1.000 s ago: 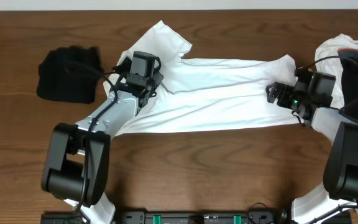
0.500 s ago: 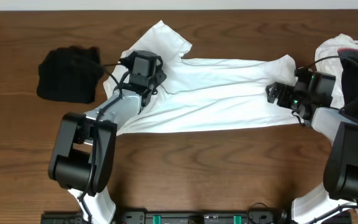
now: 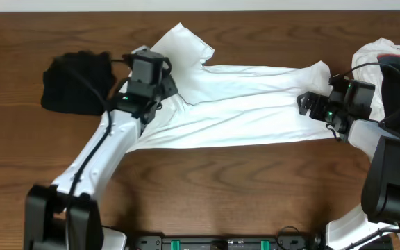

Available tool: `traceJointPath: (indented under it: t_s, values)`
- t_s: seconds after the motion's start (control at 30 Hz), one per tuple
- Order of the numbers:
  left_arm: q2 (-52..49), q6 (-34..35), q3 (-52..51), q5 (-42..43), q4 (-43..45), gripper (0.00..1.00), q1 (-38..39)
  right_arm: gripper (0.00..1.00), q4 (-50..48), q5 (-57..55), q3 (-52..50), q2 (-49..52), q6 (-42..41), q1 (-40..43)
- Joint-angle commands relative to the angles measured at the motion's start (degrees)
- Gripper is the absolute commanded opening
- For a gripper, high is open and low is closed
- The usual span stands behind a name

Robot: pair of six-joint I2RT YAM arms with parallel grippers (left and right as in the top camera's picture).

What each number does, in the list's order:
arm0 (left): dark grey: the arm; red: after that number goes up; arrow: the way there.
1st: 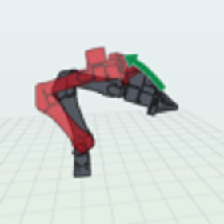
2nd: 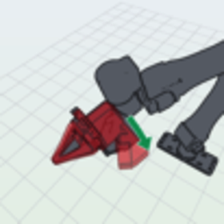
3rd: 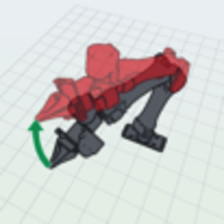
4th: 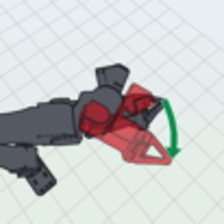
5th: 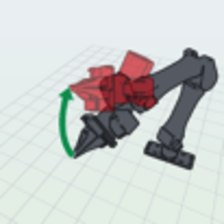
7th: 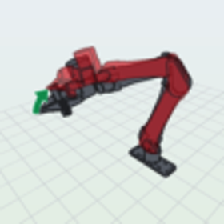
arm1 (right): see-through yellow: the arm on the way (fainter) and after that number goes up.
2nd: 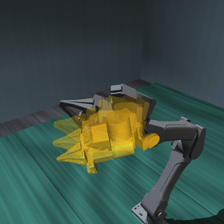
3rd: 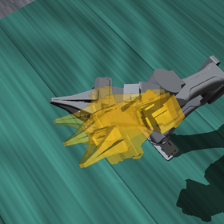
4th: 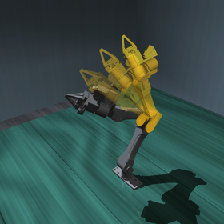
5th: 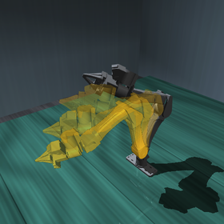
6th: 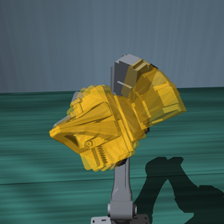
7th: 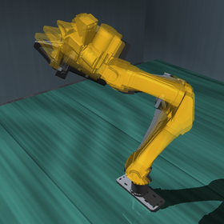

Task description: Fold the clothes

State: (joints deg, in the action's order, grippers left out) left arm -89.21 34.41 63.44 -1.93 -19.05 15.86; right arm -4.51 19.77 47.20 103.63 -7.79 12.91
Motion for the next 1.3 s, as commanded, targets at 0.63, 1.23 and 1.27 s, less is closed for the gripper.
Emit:
traceJointPath:
  t_s: [0.63,1.23,1.27]
  values:
    - [-0.70,-1.42,0.39,0.52,-28.26,0.42,-9.11,0.99,1.53,-1.55,-1.14,0.85,-0.28,0.20]
    - [0.74,-11.32,1.33,18.43,-31.08,0.60,-8.28,0.99,1.53,-1.55,-1.14,0.85,-0.31,0.20]
    - [1.25,-11.74,1.92,19.04,-31.28,0.61,-8.28,0.99,1.53,-1.55,-1.14,0.85,-0.31,0.20]
